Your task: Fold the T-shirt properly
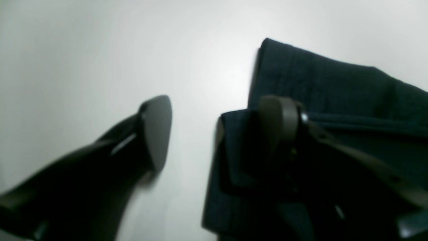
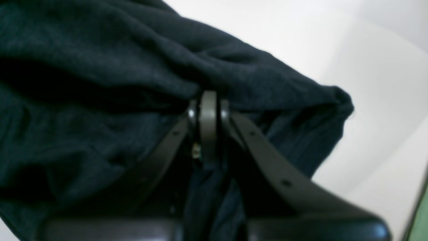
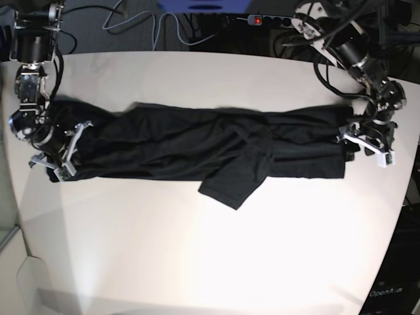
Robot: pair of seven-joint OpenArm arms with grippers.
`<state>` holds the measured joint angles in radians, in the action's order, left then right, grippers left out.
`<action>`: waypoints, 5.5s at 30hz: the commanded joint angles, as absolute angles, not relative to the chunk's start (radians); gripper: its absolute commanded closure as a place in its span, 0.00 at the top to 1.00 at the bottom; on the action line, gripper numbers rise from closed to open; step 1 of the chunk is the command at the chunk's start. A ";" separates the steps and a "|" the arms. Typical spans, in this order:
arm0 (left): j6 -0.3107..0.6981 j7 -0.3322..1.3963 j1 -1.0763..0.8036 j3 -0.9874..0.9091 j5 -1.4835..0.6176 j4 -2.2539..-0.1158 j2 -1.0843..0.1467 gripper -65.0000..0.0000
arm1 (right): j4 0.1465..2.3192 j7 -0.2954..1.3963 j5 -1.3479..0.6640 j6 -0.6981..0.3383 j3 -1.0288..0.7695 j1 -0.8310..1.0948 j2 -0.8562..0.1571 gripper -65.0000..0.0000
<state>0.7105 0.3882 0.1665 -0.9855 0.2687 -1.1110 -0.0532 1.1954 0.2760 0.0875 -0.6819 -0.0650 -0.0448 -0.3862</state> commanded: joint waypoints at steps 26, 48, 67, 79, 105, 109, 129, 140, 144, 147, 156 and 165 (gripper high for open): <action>0.698 0.515 0.171 -0.983 0.332 -1.244 -0.027 0.60 | 1.724 0.711 0.097 -0.698 -0.174 -0.096 -0.219 0.16; 0.698 0.561 0.225 -0.839 0.332 -1.501 0.036 0.60 | 1.712 0.742 0.329 -0.698 -0.111 0.001 -0.150 0.33; 0.698 0.680 -0.036 -1.098 0.334 -1.621 -0.042 0.12 | 1.669 0.627 0.352 -0.698 0.165 -0.111 -0.067 0.33; 0.698 0.680 -0.117 -1.139 0.335 -1.616 -0.018 0.12 | 1.368 0.565 0.352 -0.698 0.186 -0.266 0.056 0.34; 0.698 0.687 -0.145 -1.153 0.343 -1.623 0.022 0.12 | 0.903 0.384 0.245 -0.698 0.180 -0.487 0.127 0.34; 0.698 0.688 -0.145 -1.153 0.343 -1.627 0.022 0.12 | 0.857 0.331 0.240 -0.698 0.180 -0.490 0.127 0.34; 0.698 0.690 -0.136 -1.150 0.344 -1.618 0.022 0.12 | 0.714 0.236 0.242 -0.698 0.182 -0.565 0.081 0.53; 0.698 0.690 -0.134 -1.148 0.344 -1.616 0.024 0.12 | 0.714 0.226 0.242 -0.698 0.179 -0.533 0.068 0.61; 0.698 0.690 -0.134 -1.148 0.344 -1.616 0.024 0.12 | 0.714 0.225 0.242 -0.698 0.179 -0.519 0.070 0.61; 0.698 0.690 -0.127 -1.147 0.344 -1.616 0.024 0.12 | 0.714 0.225 0.242 -0.698 0.179 -0.509 0.077 0.60; 0.698 0.690 -0.122 -1.147 0.344 -1.616 0.024 0.12 | 0.714 0.225 0.242 -0.698 0.179 -0.507 0.082 0.12; 0.698 0.690 -0.127 -1.147 0.344 -1.616 0.024 0.12 | 0.716 0.225 0.242 -0.698 0.182 -0.512 0.084 0.00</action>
